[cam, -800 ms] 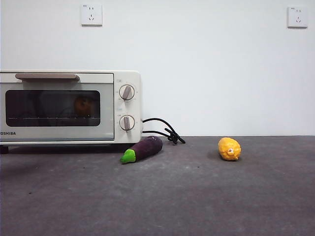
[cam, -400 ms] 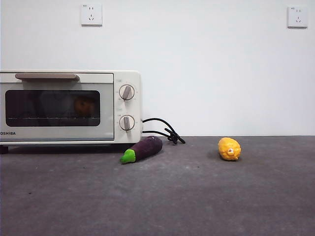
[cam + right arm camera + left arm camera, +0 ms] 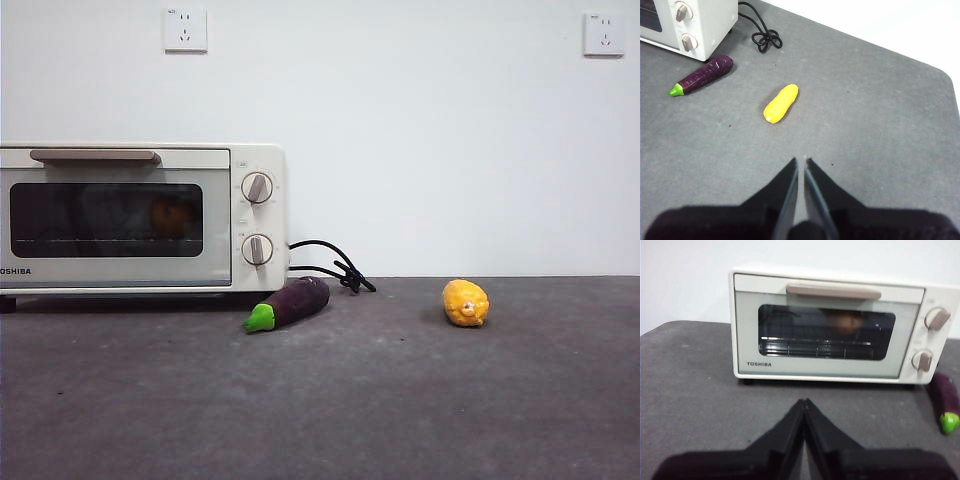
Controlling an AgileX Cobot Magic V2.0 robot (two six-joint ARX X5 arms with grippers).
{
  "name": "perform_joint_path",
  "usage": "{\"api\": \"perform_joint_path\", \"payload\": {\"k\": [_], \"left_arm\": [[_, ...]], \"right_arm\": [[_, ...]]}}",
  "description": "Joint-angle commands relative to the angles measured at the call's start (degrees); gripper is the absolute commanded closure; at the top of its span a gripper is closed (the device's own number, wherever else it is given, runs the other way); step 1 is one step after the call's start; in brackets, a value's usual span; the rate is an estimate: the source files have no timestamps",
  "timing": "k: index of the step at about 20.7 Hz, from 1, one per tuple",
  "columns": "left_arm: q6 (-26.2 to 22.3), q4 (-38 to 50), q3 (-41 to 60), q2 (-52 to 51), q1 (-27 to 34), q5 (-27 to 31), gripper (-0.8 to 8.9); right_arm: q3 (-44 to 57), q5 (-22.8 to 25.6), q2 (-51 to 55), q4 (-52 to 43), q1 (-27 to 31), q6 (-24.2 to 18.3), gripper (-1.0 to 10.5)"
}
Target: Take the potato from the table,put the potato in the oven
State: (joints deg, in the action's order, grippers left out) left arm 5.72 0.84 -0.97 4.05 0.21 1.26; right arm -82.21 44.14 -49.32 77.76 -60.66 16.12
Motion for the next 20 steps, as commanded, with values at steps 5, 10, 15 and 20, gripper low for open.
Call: {"api": "perform_joint_path", "payload": {"k": [5, 10, 15, 20], "left_arm": [[-3.67, -6.97, 0.55, -3.82, 0.13, -0.22, 8.18], [-7.87, -11.13, 0.55, -3.82, 0.09, -2.58, 8.17], [-11.85, -10.91, 0.55, -3.82, 0.02, -4.66, 8.17], [-5.20, -10.84, 0.55, -3.82, 0.02, -4.07, 8.17]], "right_arm": [[0.52, 0.26, 0.04, 1.07, -0.02, 0.81, 9.1], [0.52, 0.26, 0.04, 1.07, -0.02, 0.81, 9.1], [0.52, 0.26, 0.04, 1.07, -0.02, 0.81, 9.1], [0.52, 0.24, 0.04, 1.07, -0.02, 0.81, 9.1]]}}
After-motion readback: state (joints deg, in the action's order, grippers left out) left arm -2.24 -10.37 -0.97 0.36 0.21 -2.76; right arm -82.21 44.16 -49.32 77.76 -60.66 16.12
